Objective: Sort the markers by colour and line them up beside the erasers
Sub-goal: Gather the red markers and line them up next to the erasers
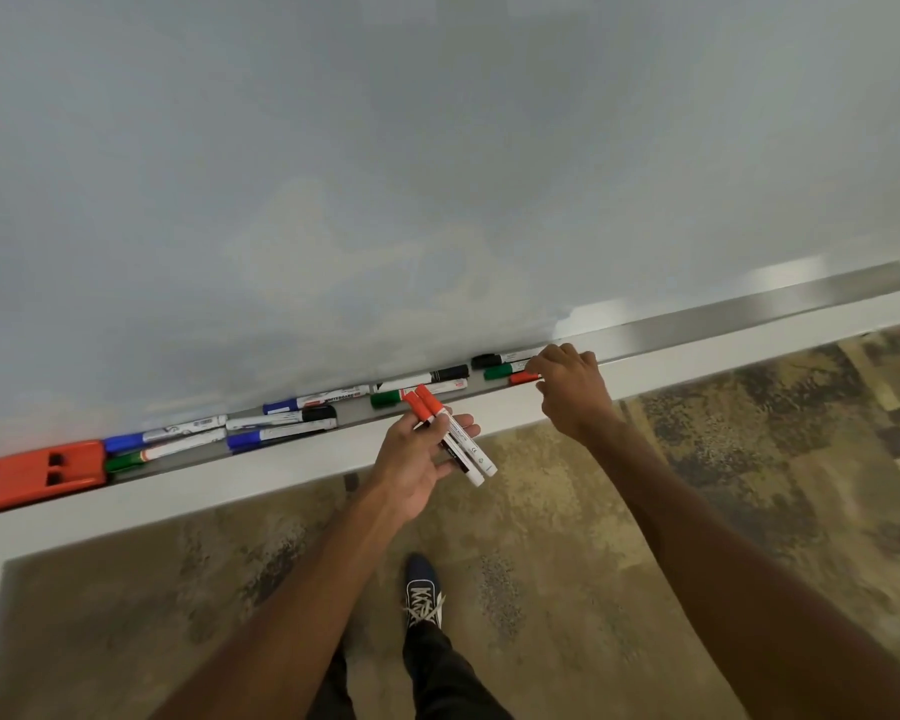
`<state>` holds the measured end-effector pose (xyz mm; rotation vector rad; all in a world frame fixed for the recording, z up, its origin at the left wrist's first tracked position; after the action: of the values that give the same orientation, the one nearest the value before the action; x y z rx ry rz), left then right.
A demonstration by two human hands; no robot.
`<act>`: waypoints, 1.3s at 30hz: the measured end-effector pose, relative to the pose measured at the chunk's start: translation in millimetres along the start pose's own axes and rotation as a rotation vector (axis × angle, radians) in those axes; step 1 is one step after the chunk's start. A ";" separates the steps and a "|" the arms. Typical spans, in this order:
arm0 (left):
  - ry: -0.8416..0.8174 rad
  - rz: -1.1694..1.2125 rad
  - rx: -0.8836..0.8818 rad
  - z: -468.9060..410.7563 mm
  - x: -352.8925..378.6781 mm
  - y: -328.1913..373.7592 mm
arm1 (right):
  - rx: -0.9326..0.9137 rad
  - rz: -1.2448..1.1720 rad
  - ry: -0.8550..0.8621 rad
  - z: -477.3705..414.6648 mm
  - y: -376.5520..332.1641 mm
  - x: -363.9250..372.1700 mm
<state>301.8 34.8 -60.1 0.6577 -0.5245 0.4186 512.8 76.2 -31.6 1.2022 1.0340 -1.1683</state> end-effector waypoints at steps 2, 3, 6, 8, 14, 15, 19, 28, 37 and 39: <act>0.002 0.007 -0.010 0.2 -0.1 -2.7 | -0.014 0.020 -0.026 -4.2 2.2 2.5; 0.006 0.008 -0.011 0.1 -0.9 -3.4 | -0.023 0.026 -0.033 -6.3 2.6 3.3; 0.019 0.005 -0.010 -0.8 -4.8 -4.3 | -0.057 0.044 -0.039 -11.3 1.6 4.1; 0.028 0.006 -0.008 -1.5 -7.6 -4.2 | -0.075 0.050 -0.047 -14.7 1.5 4.3; 0.047 0.015 -0.007 -2.1 -15.0 -4.1 | -0.127 0.055 -0.075 -22.4 0.8 5.3; 0.050 0.022 -0.007 -2.4 -16.2 -4.1 | -0.125 0.047 -0.067 -22.5 1.5 4.8; 0.062 0.088 -0.019 -1.6 -20.6 -4.7 | -0.139 0.051 -0.024 -19.8 -0.5 -0.9; 0.127 0.224 0.025 8.0 -37.6 12.7 | -0.201 -0.195 0.184 -13.3 -63.4 -37.4; 0.142 0.304 0.131 21.6 -68.3 46.4 | -0.111 -0.880 -0.054 -12.2 -161.0 -62.3; 0.141 0.325 0.155 27.3 -77.7 55.3 | -0.097 -0.950 -0.080 -11.5 -178.6 -65.0</act>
<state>202.8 40.8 -61.1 0.6879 -0.4685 0.8116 327.5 95.2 8.1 0.5468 1.6476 -1.8281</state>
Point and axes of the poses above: each hand's wrist, its own z-axis away from the middle knuckle, its own x-axis out of the palm, y = z × x, the point moved 8 cm from there along -z, towards the middle knuckle, and after that the axes turned 15 degrees about z, right-handed, at the moved point
